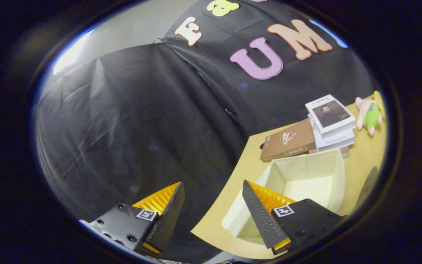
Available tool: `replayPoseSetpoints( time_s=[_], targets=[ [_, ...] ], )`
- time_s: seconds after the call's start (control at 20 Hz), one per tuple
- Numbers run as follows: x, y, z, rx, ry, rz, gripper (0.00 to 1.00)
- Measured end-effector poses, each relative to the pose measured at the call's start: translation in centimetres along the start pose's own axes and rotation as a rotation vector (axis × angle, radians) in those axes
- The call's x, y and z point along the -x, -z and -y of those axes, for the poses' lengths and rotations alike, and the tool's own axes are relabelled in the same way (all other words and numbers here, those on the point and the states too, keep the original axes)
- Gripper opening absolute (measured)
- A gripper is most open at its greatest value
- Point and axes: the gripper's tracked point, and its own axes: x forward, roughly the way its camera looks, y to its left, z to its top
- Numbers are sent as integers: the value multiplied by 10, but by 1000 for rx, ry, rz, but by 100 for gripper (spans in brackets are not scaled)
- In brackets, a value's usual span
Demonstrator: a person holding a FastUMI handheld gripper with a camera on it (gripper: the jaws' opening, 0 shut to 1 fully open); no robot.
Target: Open the storage box then place both shoes into the box .Put the left shoe in first, then the right shoe, with the right side of both shoes facing outward in a uniform manner.
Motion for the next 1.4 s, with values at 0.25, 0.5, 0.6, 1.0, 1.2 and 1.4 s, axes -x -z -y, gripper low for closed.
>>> replayPoseSetpoints(
  time_s=[0.25, 0.5, 0.6, 1.0, 1.2, 1.4],
  targets=[
    [56, -39, 67, 121, 116, 98, 100],
    [122, -67, 146, 196, 264, 161, 100],
    [146, -69, 181, 228, 329, 165, 100],
    [215, -35, 299, 271, 522, 106, 100],
    [221, 7, 340, 319, 547, 3, 100],
    [208, 58, 372, 273, 526, -120, 100]
  ],
)
